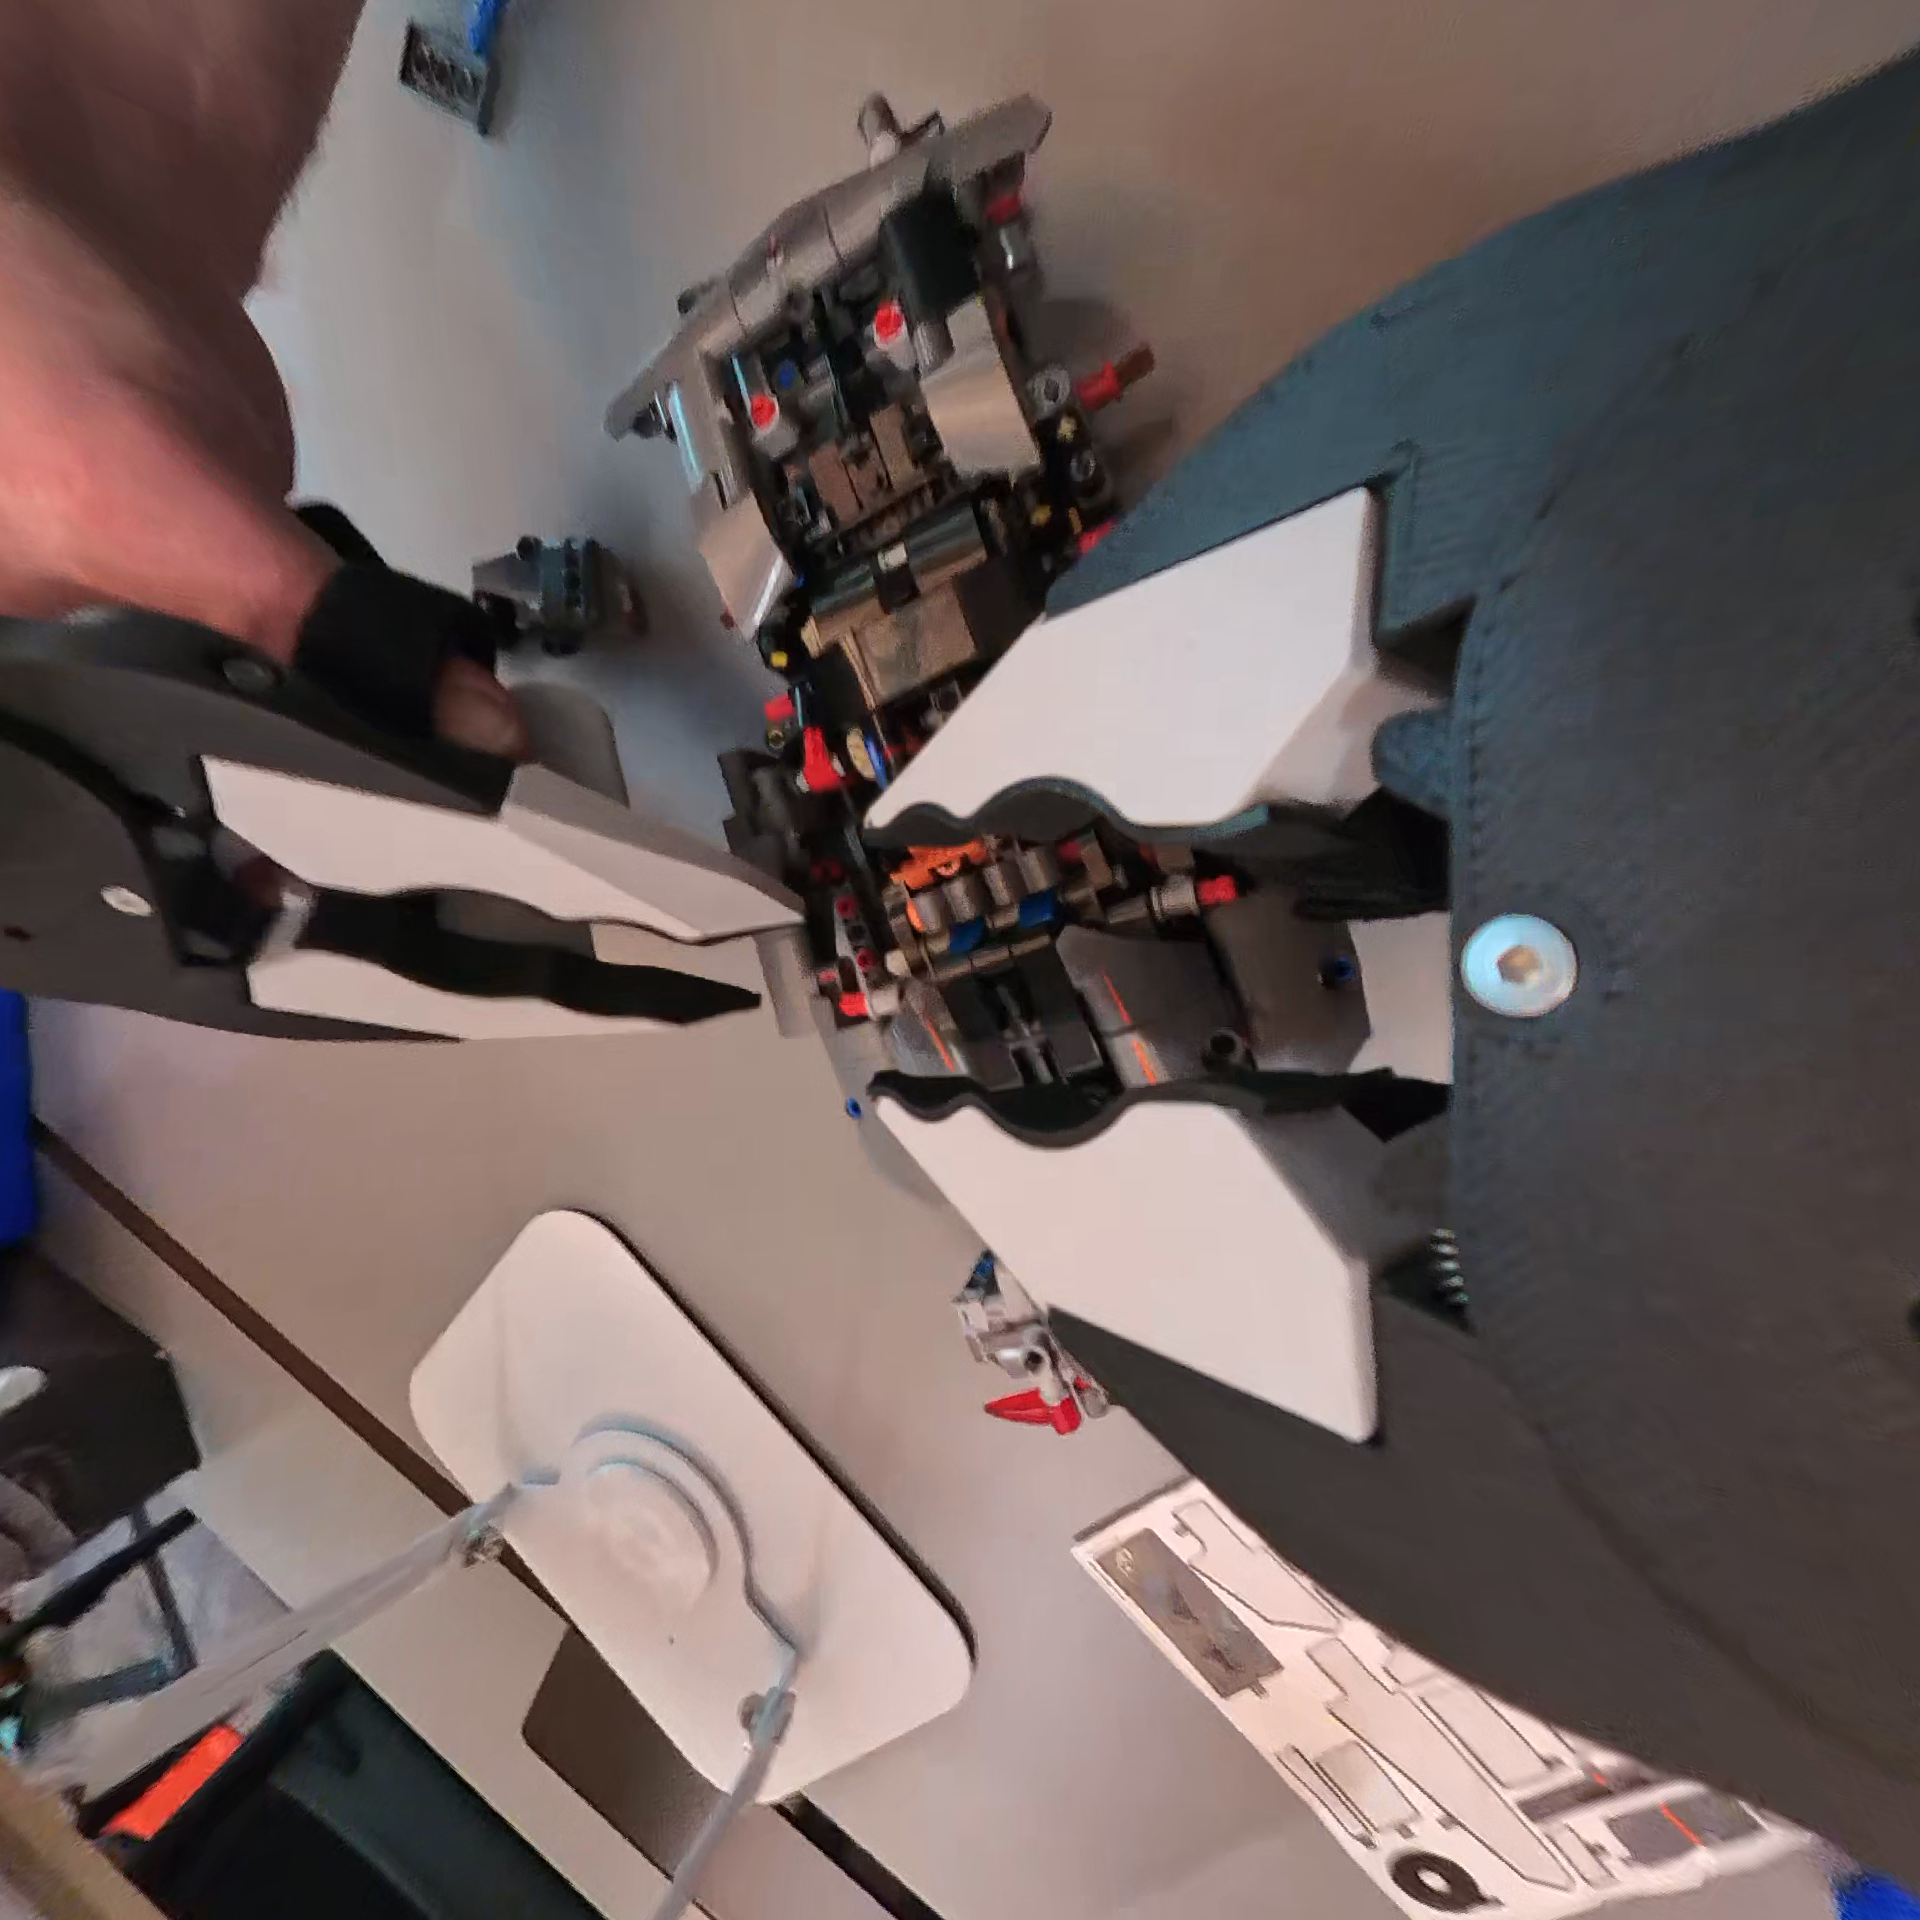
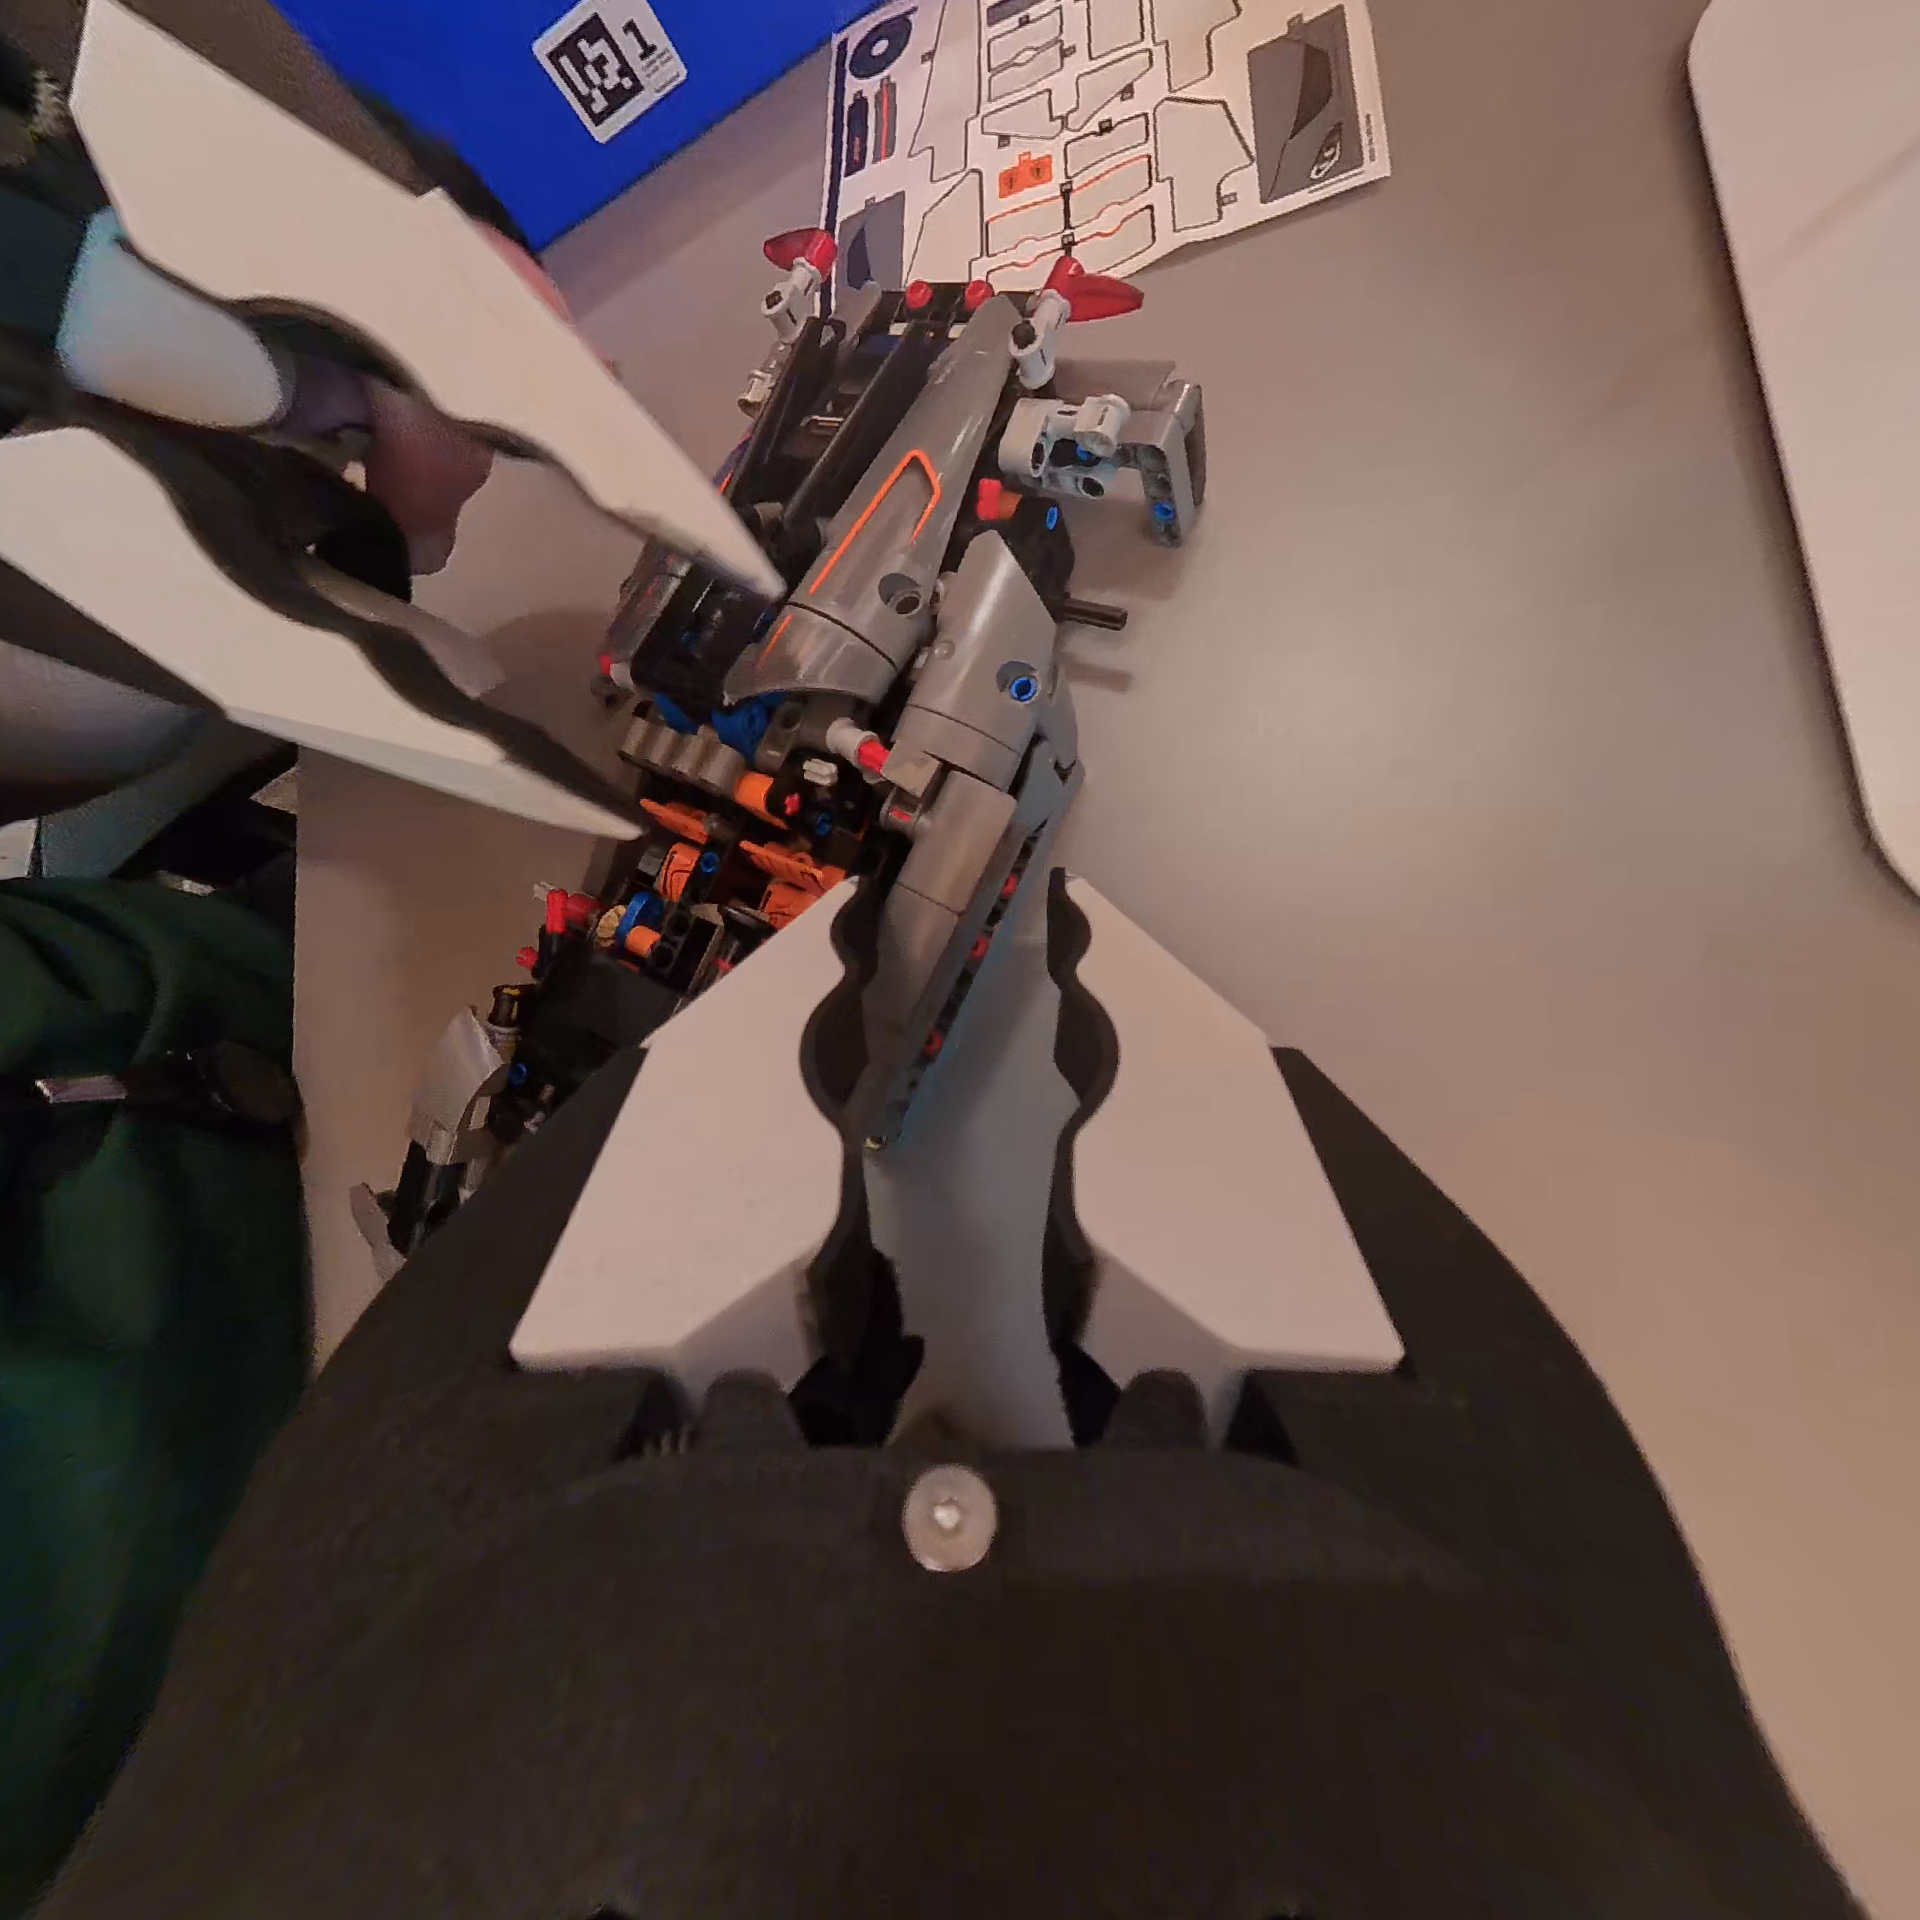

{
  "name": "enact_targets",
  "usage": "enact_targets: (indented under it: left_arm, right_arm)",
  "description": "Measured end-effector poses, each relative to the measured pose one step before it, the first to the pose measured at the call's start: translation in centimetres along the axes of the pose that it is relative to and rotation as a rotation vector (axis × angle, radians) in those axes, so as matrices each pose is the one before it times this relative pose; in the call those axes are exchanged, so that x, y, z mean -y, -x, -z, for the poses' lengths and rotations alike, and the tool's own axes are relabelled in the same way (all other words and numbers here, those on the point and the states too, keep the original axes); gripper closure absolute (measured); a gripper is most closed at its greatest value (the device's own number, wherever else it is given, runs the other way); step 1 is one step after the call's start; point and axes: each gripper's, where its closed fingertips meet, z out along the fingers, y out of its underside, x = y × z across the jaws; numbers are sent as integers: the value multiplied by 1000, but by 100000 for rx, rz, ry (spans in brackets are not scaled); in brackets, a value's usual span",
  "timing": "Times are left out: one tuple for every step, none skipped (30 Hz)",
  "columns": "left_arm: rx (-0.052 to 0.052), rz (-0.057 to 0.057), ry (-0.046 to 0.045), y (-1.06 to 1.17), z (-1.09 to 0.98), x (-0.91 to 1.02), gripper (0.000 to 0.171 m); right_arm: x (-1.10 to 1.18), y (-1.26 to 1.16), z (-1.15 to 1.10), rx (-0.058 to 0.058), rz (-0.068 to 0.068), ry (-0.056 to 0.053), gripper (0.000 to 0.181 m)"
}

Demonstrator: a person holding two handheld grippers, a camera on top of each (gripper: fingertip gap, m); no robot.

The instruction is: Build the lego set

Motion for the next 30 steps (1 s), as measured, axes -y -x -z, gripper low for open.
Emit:
enact_targets:
  left_arm:
    - [1981, 47, 1303, 386, -3, -254, 128]
    - [-127, 291, 638, 29, 82, -215, 125]
    - [-237, 1116, 727, -41, 101, -225, 122]
    - [70, 1052, 769, -42, 74, -233, 118]
    - [-172, -237, 836, -202, 10, -235, 116]
    - [771, -916, 1469, -146, -79, -311, 113]
    - [1747, -1170, 1649, -49, -146, -270, 112]
    - [1796, -1833, 921, -118, -170, -113, 110]
    - [1252, -1683, 677, -201, -191, -34, 109]
    - [2059, -998, 508, -17, -165, 50, 108]
    - [2292, -542, 313, 127, -128, 95, 109]
    - [859, -228, 142, -8, -152, 106, 110]
    - [492, -200, 374, -38, -160, 100, 110]
    - [1787, -739, -278, 149, -81, 241, 111]
    - [765, -1365, -800, 11, -37, 335, 116]
    - [-72, -1062, -26, -53, -103, 267, 119]
    - [840, -689, 1479, 136, -204, 84, 120]
    - [972, -998, 1752, 157, -251, -5, 123]
    - [128, -1090, 1334, 34, -243, 19, 127]
    - [-465, -526, 954, -46, -249, 63, 131]
    - [-130, 318, 1159, 37, -240, 4, 133]
    - [-473, 704, 1828, 33, -259, -135, 135]
    - [-915, 861, 1262, -27, -149, -85, 137]
    - [-997, 1224, 210, -29, -51, 39, 139]
    - [-447, 1001, 456, -5, -82, -12, 139]
    - [-348, 353, 328, -15, -27, 23, 140]
    - [132, 339, 626, 29, -14, 20, 141]
    - [-654, 159, 582, -67, -39, 36, 141]
    - [-646, -45, 707, -36, -41, -24, 142]
    - [-804, 191, 279, -20, -19, 13, 142]
  right_arm:
    - [-7, 74, 10, 362, 939, -251, 154]
    - [26, 68, -29, 137, 222, -425, 155]
    - [-18, 34, -105, -18, 89, -299, 155]
    - [-161, 40, -163, 208, -368, 581, 154]
    - [-14, 96, -139, 269, 134, -301, 155]
    - [7, 90, -138, 302, 8, -275, 154]
    - [17, 102, -132, 269, -204, -105, 155]
    - [-1, 1, -76, -449, 173, 30, 155]
    - [6, -50, -48, -651, 254, -82, 156]
    - [-26, -82, -40, -864, 44, -12, 159]
    - [16, 11, -9, -191, -323, -198, 159]
    - [13, -2, -20, 1, -456, -289, 159]
    - [3, 14, -10, -69, 187, -353, 159]
    - [-10, -3, 15, 35, 99, -413, 159]
    - [-4, 7, -5, 477, -688, -314, 159]
    - [3, 4, 7, 579, -360, -378, 159]
    - [0, 0, 13, 601, -2, -514, 159]
    - [-17, 2, 7, 662, -433, -511, 159]
    - [-10, 14, 31, 450, -557, -342, 159]
    - [-12, 19, 5, -86, 559, -178, 159]
    - [-13, 12, 6, -214, 955, -75, 159]
    - [4, 5, -7, 52, 130, -193, 159]
    - [-5, -23, 0, 132, -275, -247, 159]
    - [-2, -36, 45, 6, 373, -368, 159]
    - [-13, -49, 74, -68, 765, -339, 159]
    - [-22, -4, 29, 274, -141, -213, 159]
    - [-11, 12, 7, 291, -218, -166, 159]
    - [18, 3, -7, 27, 583, -214, 159]
    - [8, 0, -11, -367, 984, -27, 159]
    - [0, -2, 11, -569, 1232, 128, 159]
